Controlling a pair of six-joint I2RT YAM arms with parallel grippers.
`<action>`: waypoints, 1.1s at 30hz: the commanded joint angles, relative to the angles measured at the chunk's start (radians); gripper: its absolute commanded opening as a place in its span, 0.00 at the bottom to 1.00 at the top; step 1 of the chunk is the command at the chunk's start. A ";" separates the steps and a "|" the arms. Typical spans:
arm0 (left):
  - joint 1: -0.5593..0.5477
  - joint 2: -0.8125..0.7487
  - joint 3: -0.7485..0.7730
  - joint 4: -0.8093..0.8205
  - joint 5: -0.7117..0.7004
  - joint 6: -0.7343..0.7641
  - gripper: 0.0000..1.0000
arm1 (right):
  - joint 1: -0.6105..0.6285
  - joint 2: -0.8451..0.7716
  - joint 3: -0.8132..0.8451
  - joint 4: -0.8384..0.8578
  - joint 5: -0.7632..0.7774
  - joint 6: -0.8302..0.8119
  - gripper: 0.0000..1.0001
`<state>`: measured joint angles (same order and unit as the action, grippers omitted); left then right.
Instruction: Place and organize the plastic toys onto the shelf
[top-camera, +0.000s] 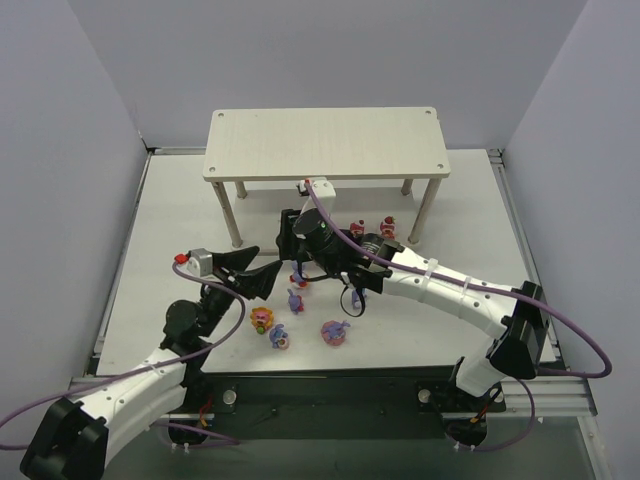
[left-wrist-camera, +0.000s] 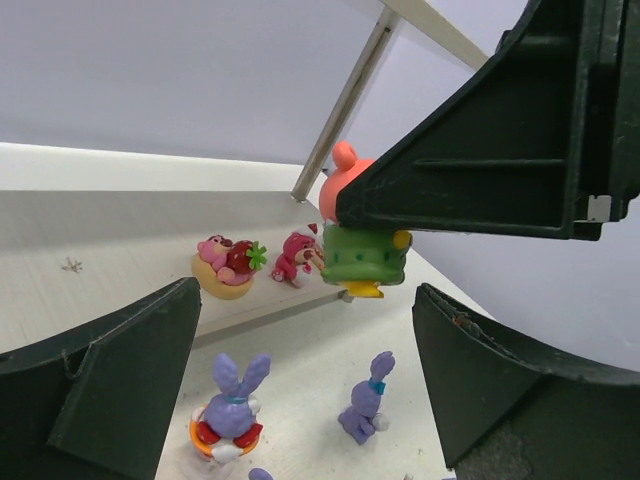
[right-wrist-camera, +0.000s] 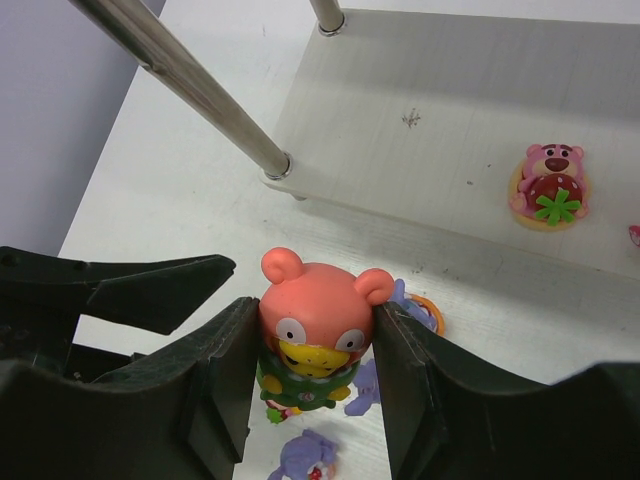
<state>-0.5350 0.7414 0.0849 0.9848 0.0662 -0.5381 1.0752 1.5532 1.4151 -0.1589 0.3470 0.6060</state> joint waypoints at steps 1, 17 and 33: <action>0.003 0.022 0.016 0.092 0.029 -0.003 0.97 | 0.003 0.021 0.039 0.009 0.026 0.003 0.01; 0.004 0.227 0.041 0.149 -0.083 -0.013 0.97 | 0.011 -0.001 0.021 0.021 0.001 0.008 0.01; 0.035 0.207 0.075 0.155 -0.088 -0.028 0.97 | 0.023 0.008 -0.002 0.027 -0.013 0.017 0.01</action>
<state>-0.5140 0.9512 0.0998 1.0550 -0.0135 -0.5434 1.0775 1.5818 1.4155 -0.1322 0.3420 0.6106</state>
